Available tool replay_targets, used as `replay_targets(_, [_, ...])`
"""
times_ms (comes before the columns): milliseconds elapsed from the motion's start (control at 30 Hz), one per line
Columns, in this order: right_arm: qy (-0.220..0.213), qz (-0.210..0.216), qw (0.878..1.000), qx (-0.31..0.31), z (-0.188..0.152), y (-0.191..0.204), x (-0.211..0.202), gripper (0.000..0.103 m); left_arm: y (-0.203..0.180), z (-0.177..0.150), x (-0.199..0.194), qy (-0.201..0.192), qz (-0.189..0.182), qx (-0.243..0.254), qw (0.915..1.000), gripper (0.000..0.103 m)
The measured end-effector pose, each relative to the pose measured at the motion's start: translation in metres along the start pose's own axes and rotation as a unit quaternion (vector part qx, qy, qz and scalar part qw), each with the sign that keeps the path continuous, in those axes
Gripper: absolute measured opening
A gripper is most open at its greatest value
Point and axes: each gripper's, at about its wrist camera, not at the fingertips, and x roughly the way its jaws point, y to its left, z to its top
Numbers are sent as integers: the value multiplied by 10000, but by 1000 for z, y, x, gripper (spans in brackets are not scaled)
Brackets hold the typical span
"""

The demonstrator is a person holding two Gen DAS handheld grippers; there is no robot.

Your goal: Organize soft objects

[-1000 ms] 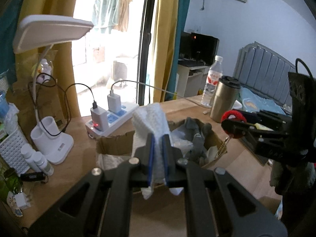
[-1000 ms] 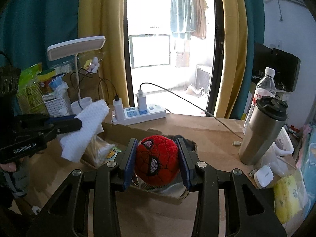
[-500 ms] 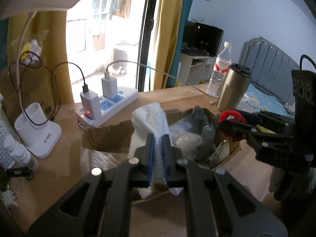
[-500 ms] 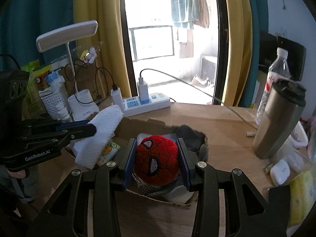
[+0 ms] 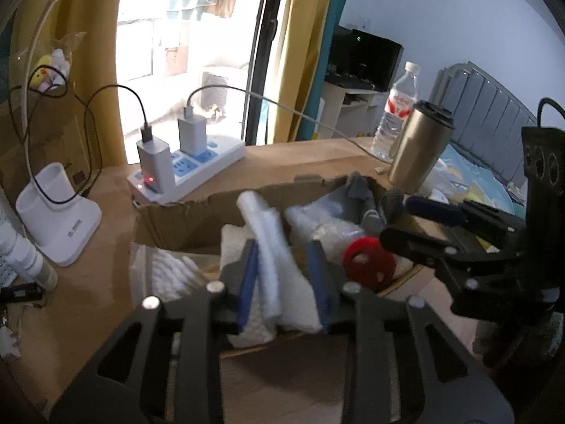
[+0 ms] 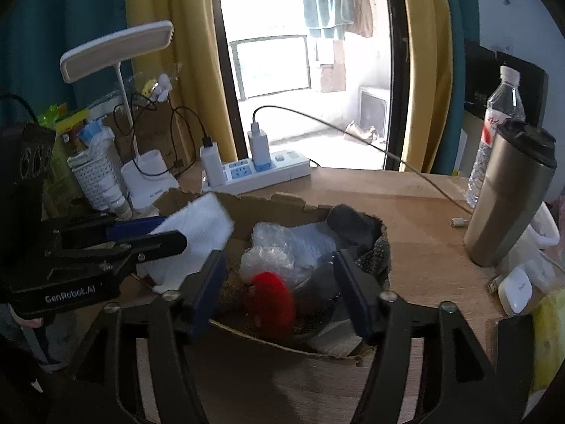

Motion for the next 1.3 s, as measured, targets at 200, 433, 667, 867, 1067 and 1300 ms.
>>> replay_targets(200, [-133, -140, 9998, 42, 1, 1, -16, 69, 2, -2, -18, -252, -20, -98, 9996, 73])
replay_targets(433, [-235, -223, 9995, -1, 0, 10, -35, 69, 2, -3, -42, -473, 62, -83, 9988, 74])
replay_targets(667, [-495, -335, 9982, -3, -1, 20, -61, 69, -1, -7, -73, -747, 106, -30, 9971, 74])
replay_targets(867, [-639, -390, 9972, -63, -1, 33, -82, 69, -3, -12, -99, -944, 123, -36, 9954, 75])
replay_targets(1067, [-747, -416, 9962, -161, -1, 47, -101, 69, -8, -18, -124, -1179, 174, -18, 9929, 93])
replay_targets(1300, [-847, -454, 9951, -221, -4, 62, -121, 69, -8, -26, -153, -1516, 222, -97, 9882, 94])
